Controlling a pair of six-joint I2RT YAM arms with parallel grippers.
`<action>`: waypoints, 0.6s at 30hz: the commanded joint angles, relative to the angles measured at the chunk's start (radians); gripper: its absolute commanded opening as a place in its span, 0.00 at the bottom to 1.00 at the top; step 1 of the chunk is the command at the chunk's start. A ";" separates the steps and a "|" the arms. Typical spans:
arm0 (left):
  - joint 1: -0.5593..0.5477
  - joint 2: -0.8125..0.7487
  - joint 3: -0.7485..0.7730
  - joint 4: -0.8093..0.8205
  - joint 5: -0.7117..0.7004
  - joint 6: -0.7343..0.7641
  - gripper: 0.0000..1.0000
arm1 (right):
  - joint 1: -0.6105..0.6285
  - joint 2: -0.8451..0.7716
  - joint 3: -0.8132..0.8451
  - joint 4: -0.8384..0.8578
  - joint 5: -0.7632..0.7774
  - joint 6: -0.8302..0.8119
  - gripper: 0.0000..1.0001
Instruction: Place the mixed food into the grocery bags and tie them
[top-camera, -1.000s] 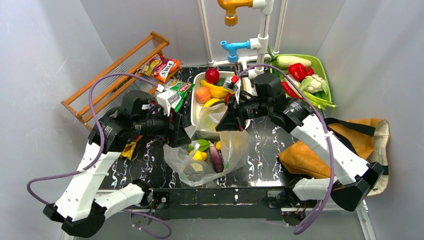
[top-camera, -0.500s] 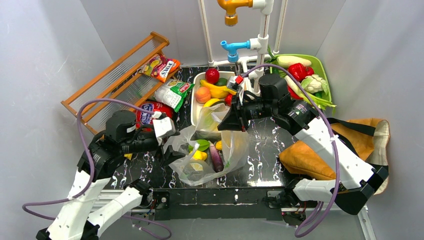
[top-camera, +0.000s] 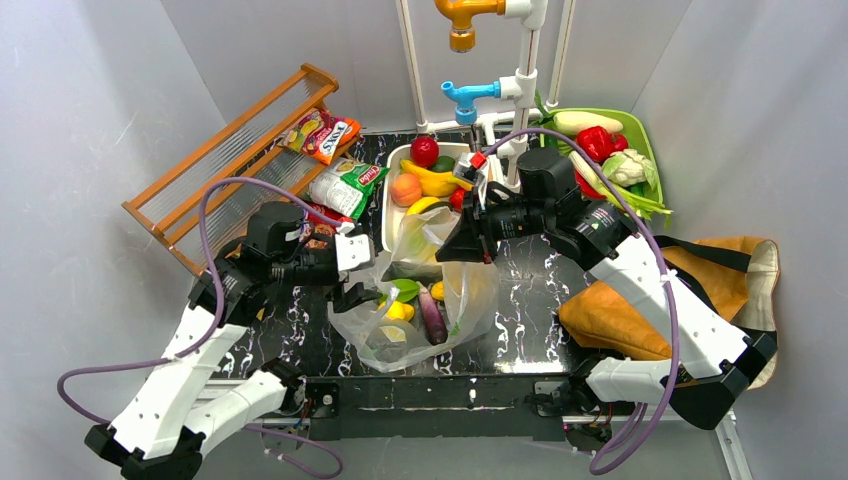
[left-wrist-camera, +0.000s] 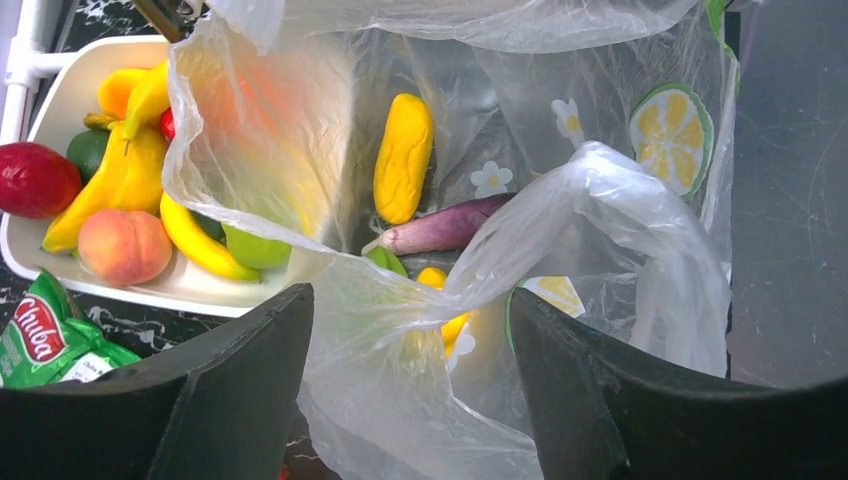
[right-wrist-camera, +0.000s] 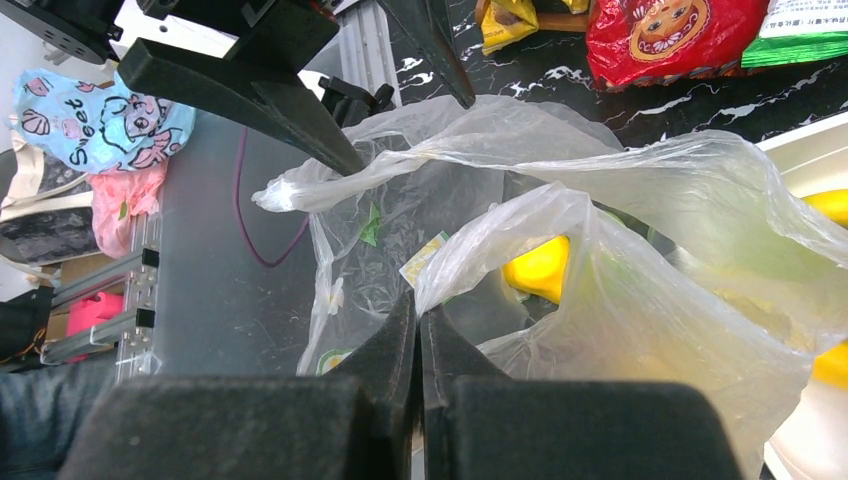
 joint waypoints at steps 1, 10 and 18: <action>0.001 0.028 0.006 -0.014 0.077 0.086 0.69 | 0.006 -0.025 0.005 -0.001 0.005 -0.017 0.01; -0.004 0.065 -0.025 0.049 0.161 0.047 0.23 | 0.005 -0.025 0.023 -0.028 -0.002 -0.043 0.01; -0.012 0.082 -0.040 0.335 0.121 -0.168 0.00 | 0.005 0.034 0.099 -0.023 -0.078 -0.051 0.01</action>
